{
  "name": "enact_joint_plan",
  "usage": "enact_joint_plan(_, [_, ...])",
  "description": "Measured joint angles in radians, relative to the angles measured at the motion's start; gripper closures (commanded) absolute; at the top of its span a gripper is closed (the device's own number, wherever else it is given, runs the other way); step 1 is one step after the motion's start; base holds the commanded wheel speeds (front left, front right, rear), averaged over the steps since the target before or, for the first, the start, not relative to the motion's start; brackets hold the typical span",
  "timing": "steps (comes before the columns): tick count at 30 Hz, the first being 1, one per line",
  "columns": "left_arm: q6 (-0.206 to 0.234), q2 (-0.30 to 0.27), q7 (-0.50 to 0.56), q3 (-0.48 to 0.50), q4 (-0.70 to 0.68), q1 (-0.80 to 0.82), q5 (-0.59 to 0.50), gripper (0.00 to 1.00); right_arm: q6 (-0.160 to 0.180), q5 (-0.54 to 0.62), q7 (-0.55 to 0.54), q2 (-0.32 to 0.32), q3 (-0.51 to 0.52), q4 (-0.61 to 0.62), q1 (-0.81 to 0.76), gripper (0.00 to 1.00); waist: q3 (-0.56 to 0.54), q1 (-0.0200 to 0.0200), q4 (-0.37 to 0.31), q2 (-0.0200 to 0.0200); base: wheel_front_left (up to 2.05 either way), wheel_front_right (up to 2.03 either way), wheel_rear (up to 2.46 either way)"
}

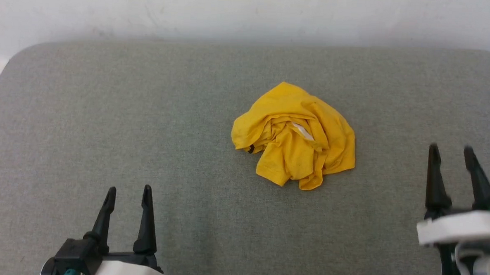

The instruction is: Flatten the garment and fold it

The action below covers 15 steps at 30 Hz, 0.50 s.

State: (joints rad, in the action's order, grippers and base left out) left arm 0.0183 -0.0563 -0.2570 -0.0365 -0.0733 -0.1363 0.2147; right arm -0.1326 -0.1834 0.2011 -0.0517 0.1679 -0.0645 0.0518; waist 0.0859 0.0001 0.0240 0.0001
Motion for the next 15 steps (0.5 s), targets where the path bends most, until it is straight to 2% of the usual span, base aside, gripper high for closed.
enact_joint_plan(9, [-0.001,0.001,0.000,-0.017,0.000,0.049,0.018,0.00,0.000,0.055,-0.255,-0.007,-0.057,0.010,0.221,0.00,0.060,0.0001,0.029,0.0000,0.00,0.00,0.00])
enact_joint_plan(15, [-0.001,0.002,0.000,-0.033,0.007,0.083,0.051,0.00,0.000,0.016,-0.431,-0.085,-0.142,-0.058,0.311,0.00,0.099,0.0001,0.054,0.0000,0.00,0.00,0.00])
